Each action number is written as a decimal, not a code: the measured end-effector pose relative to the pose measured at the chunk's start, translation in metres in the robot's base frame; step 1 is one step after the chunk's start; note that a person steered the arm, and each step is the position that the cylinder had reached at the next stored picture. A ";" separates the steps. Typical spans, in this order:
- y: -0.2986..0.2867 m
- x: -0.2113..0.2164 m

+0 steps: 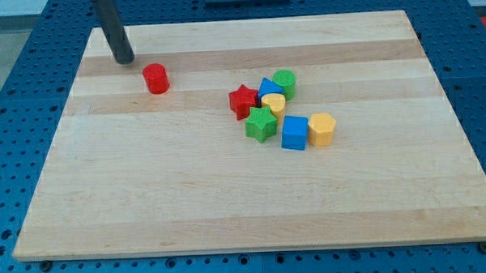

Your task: Push the red circle into the green star

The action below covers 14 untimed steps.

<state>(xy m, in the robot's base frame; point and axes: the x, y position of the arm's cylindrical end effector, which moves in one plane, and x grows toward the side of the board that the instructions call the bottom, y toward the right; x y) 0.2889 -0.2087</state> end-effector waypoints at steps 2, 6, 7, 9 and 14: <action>0.053 0.057; 0.126 0.108; 0.123 0.116; 0.116 0.117; 0.110 0.141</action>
<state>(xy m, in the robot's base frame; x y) 0.4297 -0.0990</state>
